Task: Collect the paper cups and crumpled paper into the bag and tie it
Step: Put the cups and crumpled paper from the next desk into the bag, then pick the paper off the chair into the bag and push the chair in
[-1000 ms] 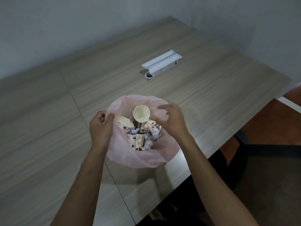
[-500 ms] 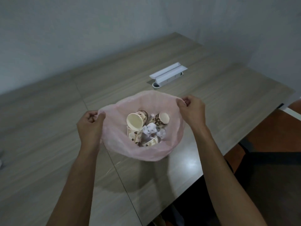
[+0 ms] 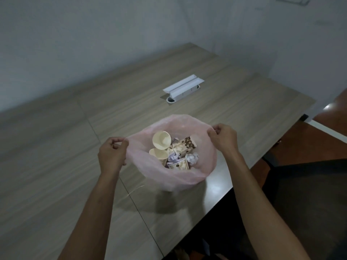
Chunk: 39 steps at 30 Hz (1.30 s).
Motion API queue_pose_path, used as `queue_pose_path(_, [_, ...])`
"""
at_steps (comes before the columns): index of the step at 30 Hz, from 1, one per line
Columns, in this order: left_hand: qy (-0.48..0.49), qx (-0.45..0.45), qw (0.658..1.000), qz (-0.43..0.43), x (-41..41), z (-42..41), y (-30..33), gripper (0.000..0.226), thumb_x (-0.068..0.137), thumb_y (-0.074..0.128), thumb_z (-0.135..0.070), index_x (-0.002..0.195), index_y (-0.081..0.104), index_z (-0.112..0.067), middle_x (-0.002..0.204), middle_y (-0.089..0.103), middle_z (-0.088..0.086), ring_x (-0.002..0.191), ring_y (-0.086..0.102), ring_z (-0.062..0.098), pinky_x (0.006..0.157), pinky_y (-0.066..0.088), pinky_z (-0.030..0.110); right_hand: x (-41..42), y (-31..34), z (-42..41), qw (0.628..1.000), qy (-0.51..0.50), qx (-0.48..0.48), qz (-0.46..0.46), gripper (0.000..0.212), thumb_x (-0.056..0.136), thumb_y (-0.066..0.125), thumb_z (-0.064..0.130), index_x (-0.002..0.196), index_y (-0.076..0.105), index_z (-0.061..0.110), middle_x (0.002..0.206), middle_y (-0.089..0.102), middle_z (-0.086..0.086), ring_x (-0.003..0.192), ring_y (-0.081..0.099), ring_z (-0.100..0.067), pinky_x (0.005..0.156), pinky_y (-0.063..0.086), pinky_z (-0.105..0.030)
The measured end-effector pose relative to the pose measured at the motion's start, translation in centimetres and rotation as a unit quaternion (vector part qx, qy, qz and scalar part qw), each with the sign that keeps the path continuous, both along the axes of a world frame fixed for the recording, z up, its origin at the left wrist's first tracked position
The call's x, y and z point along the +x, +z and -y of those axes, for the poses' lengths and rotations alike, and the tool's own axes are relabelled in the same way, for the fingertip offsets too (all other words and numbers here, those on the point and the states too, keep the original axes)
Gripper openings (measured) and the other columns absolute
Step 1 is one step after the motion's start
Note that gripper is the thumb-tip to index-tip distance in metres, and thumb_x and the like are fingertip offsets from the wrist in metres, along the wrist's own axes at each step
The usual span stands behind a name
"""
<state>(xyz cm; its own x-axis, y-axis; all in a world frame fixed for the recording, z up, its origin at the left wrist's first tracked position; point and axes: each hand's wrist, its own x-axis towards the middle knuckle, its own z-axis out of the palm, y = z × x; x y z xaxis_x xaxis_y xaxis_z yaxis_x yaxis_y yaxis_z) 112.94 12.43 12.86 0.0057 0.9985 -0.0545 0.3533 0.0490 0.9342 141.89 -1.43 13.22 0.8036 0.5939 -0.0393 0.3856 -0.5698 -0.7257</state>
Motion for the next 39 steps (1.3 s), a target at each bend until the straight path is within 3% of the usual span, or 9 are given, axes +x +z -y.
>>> queue_pose_path(3, [-0.011, 0.009, 1.0, -0.017, 0.3, 0.7, 0.6, 0.022, 0.082, 0.071, -0.032, 0.101, 0.07, -0.021, 0.069, 0.056, -0.001, 0.064, 0.057, 0.019, 0.047, 0.049, 0.029, -0.2, 0.0, 1.5, 1.0, -0.004, -0.023, 0.0, 0.031, 0.086, 0.064, 0.029, 0.111, 0.069, 0.011, 0.103, 0.072, -0.008, 0.099, 0.065, -0.026, 0.078, 0.042, -0.024])
queue_pose_path(6, [-0.041, 0.034, 0.998, -0.045, 0.7, 1.2, 1.6, 0.041, 0.073, 0.073, -0.05, 0.106, 0.067, -0.027, 0.078, 0.062, -0.002, 0.071, 0.063, 0.021, 0.071, 0.058, 0.042, -0.8, 0.5, 3.2, 0.999, -0.003, -0.045, 0.009, 0.041, 0.086, 0.067, 0.033, 0.122, 0.065, 0.012, 0.115, 0.069, -0.009, 0.107, 0.064, -0.025, 0.086, 0.044, -0.025])
queue_pose_path(10, [-0.104, 0.108, 0.984, -0.093, 1.7, 3.0, 3.2, 0.046, 0.076, 0.076, -0.047, 0.114, 0.066, -0.023, 0.108, 0.064, 0.003, 0.091, 0.061, 0.018, 0.084, 0.048, 0.031, -2.0, 1.7, 6.4, 0.998, -0.03, -0.048, -0.005, 0.042, 0.086, 0.067, 0.033, 0.122, 0.065, 0.012, 0.121, 0.067, -0.01, 0.112, 0.062, -0.026, 0.095, 0.047, -0.03])
queue_pose_path(19, [-0.288, 0.211, 0.933, -0.042, 5.1, 12.7, 3.9, 0.047, 0.076, 0.074, -0.043, 0.114, 0.066, -0.016, 0.121, 0.062, -0.001, 0.117, 0.054, 0.017, 0.095, 0.037, 0.022, -4.5, 3.3, 18.8, 0.992, -0.1, -0.052, 0.062, 0.04, 0.082, 0.062, 0.044, 0.109, 0.071, 0.016, 0.113, 0.068, -0.005, 0.111, 0.06, -0.024, 0.094, 0.051, -0.038])
queue_pose_path(24, [-0.425, 0.14, 0.894, -0.01, 6.8, 20.7, 3.2, 0.06, 0.074, 0.068, -0.054, 0.122, 0.062, -0.02, 0.126, 0.06, -0.004, 0.119, 0.053, 0.012, 0.1, 0.039, 0.024, -4.3, 4.3, 26.8, 0.956, -0.221, -0.058, 0.183, 0.038, 0.081, 0.068, 0.038, 0.117, 0.069, 0.024, 0.136, 0.056, -0.005, 0.131, 0.044, -0.024, 0.107, 0.041, -0.044])
queue_pose_path(28, [-0.582, 0.029, 0.812, -0.032, 7.4, 27.8, 1.1, 0.087, 0.067, 0.066, -0.076, 0.14, 0.049, -0.031, 0.142, 0.048, -0.012, 0.128, 0.045, 0.003, 0.107, 0.037, 0.026, -2.2, 2.2, 32.8, 0.956, -0.237, -0.149, 0.091, 0.054, 0.083, 0.067, 0.041, 0.135, 0.053, 0.036, 0.158, 0.031, 0.001, 0.147, 0.018, -0.03, 0.114, 0.025, -0.054])
queue_pose_path(32, [-0.663, -0.087, 0.741, -0.058, 8.8, 34.4, -1.2, 0.097, 0.062, 0.064, -0.083, 0.147, 0.03, -0.05, 0.148, 0.034, -0.02, 0.133, 0.036, 0.003, 0.109, 0.036, 0.031, -1.5, -0.6, 36.4, 0.979, -0.197, -0.032, -0.029, 0.057, 0.083, 0.063, 0.042, 0.138, 0.051, 0.038, 0.148, 0.048, 0.0, 0.135, 0.044, -0.025, 0.107, 0.04, -0.036])
queue_pose_path(35, [-0.64, -0.125, 0.755, -0.067, 9.4, 38.5, -3.2, 0.084, 0.062, 0.063, -0.086, 0.137, 0.03, -0.067, 0.155, 0.033, -0.016, 0.14, 0.038, 0.014, 0.112, 0.038, 0.046, -1.3, -1.2, 36.9, 0.981, -0.184, 0.0, -0.055, 0.054, 0.084, 0.059, 0.039, 0.138, 0.049, 0.039, 0.149, 0.047, -0.002, 0.132, 0.048, -0.023, 0.107, 0.042, -0.035])
queue_pose_path(39, [-0.58, -0.124, 0.804, -0.047, 9.3, 41.4, -4.8, 0.068, 0.066, 0.063, -0.084, 0.129, 0.041, -0.069, 0.148, 0.045, -0.015, 0.135, 0.045, 0.014, 0.11, 0.041, 0.043, -0.8, -2.7, 38.3, 0.982, -0.18, 0.002, -0.056, 0.058, 0.074, 0.048, 0.05, 0.132, 0.048, 0.049, 0.15, 0.045, 0.002, 0.135, 0.045, -0.027, 0.106, 0.041, -0.049])
